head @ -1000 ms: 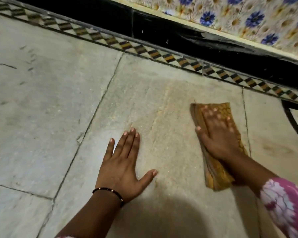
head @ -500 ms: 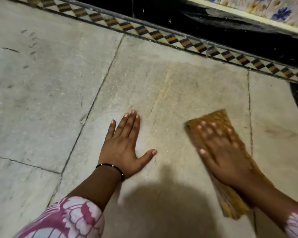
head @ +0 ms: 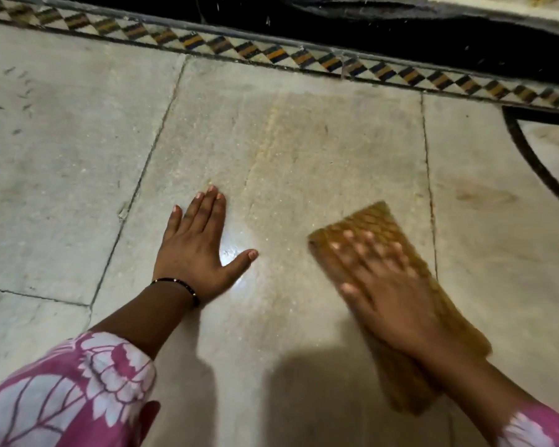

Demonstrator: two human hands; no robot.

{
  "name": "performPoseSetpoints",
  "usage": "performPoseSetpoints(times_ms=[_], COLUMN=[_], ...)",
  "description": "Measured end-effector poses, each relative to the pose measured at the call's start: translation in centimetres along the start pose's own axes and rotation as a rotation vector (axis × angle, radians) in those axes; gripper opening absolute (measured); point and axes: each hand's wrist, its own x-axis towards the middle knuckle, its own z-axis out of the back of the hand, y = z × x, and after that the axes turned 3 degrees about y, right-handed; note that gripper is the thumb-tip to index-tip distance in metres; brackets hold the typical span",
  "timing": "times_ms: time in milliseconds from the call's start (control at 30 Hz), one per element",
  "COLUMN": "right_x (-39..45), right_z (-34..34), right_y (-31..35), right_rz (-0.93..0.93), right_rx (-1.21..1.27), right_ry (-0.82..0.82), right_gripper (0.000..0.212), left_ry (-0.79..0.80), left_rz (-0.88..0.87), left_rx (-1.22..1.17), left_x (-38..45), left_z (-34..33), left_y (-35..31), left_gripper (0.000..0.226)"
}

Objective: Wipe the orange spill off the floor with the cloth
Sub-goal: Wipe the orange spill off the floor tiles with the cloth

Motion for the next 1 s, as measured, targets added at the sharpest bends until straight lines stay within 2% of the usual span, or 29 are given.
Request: performPoseSetpoints(times_ms=[100, 167, 200, 267, 367, 433, 467, 533, 600, 700, 767, 833, 867, 933, 1000], right_x=[-0.8, 2.4, 4.1, 5.7, 1.8, -2.7, -4.8, -8.0, -9.5, -7.6, -4.8, -2.8, -2.6, -4.3, -7.9], right_z=[0.5, 1.0, 1.3, 1.6, 0.3, -0.9, -1.4, -1.6, -1.5, -0.7, 0.3, 0.6, 0.3, -0.7, -1.9], right_y=[-5.3, -6.1, -5.4, -3.0, 0.3, 0.2, -1.0, -5.0, -9.7, -15.1, -15.5, -13.2, -11.3, -7.8, -6.2], right_rz=[-0.387, -0.498, -0.494, -0.391, -0.088, 0.093, 0.112, -0.032, -0.284, -0.669, -0.744, -0.638, -0.518, -0.27, -0.139], right_rx=[0.027, 0.077, 0.111, 0.14, 0.062, 0.026, 0.023, 0.006, -0.006, 0.102, 0.158, 0.125, 0.077, -0.008, -0.019], right_ry=[-0.027, -0.045, -0.026, 0.022, 0.01, 0.007, 0.0, -0.031, -0.043, -0.04, -0.018, 0.028, 0.029, 0.015, 0.001], right_gripper=[0.063, 0.06, 0.059, 0.057, 0.056, 0.056, 0.055, 0.057, 0.063, 0.069, 0.07, 0.068, 0.068, 0.066, 0.062], left_ry=[-0.024, -0.021, -0.018, -0.011, -0.018, 0.005, 0.029, 0.056, 0.089, 0.091, 0.091, 0.095, 0.101, 0.119, 0.125], left_rz=[-0.002, -0.012, -0.011, 0.001, 0.055, -0.005, -0.084, -0.236, -0.334, -0.377, -0.376, -0.374, -0.371, -0.381, -0.38], left_rx=[0.008, 0.025, 0.03, 0.045, 0.066, 0.059, 0.05, 0.016, 0.007, 0.051, 0.064, 0.067, 0.066, 0.063, 0.05], left_x=[-0.1, 0.0, 0.1, -0.1, -1.2, -2.0, -2.2, -2.3, -2.4, -2.7, -2.8, -2.8, -2.9, -2.7, -2.7], left_z=[-0.4, -0.4, -0.3, -0.1, 0.1, 0.3, 0.4, -0.1, -1.2, -2.9, -3.2, -3.1, -3.0, -2.9, -2.9], left_y=[0.1, 0.0, 0.0, -0.2, -1.4, -3.5, -4.9, -8.3, -11.3, -13.2, -13.2, -13.1, -13.1, -13.2, -13.0], left_gripper=[0.098, 0.098, 0.098, 0.099, 0.101, 0.107, 0.11, 0.112, 0.111, 0.107, 0.106, 0.106, 0.106, 0.105, 0.105])
